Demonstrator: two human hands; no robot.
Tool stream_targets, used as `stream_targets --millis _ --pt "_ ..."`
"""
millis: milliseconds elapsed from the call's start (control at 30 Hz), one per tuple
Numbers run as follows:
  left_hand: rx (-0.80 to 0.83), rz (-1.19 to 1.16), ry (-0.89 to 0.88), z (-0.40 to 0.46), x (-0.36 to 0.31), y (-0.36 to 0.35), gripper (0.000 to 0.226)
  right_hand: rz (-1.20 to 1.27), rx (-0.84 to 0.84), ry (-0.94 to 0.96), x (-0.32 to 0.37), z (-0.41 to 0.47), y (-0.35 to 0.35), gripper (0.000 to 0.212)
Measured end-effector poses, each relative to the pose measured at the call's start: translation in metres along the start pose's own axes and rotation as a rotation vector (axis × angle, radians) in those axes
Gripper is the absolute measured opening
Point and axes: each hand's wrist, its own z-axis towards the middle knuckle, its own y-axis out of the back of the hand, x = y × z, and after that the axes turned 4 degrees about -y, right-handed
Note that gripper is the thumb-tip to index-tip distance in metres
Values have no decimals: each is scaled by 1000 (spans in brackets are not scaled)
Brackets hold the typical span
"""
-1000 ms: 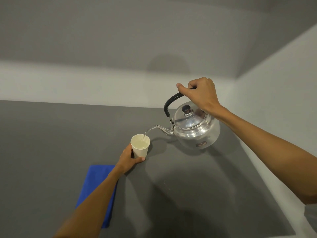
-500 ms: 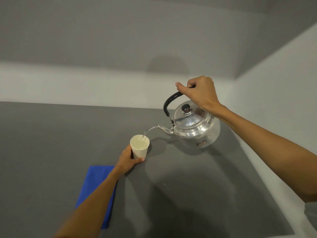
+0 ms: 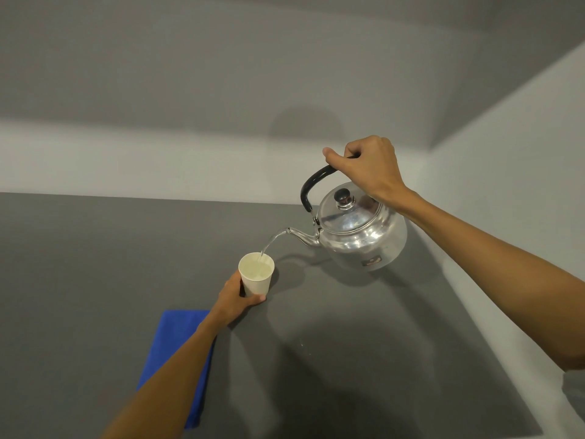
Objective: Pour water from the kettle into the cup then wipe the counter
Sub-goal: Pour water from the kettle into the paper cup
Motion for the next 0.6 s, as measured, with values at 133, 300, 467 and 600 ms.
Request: stream_targets --millis 133,300,467,600 --pt "1 10 3 -1 0 0 83 0 -4 9 3 1 2 59" --pt "10 1 4 -1 1 0 84 11 -17 7 2 -1 2 59" --pt "63 0 9 1 -1 5 78 45 -19 -24 -6 -10 4 60" --pt "183 43 79 8 -5 24 61 94 -22 -104 -17 -30 3 60"
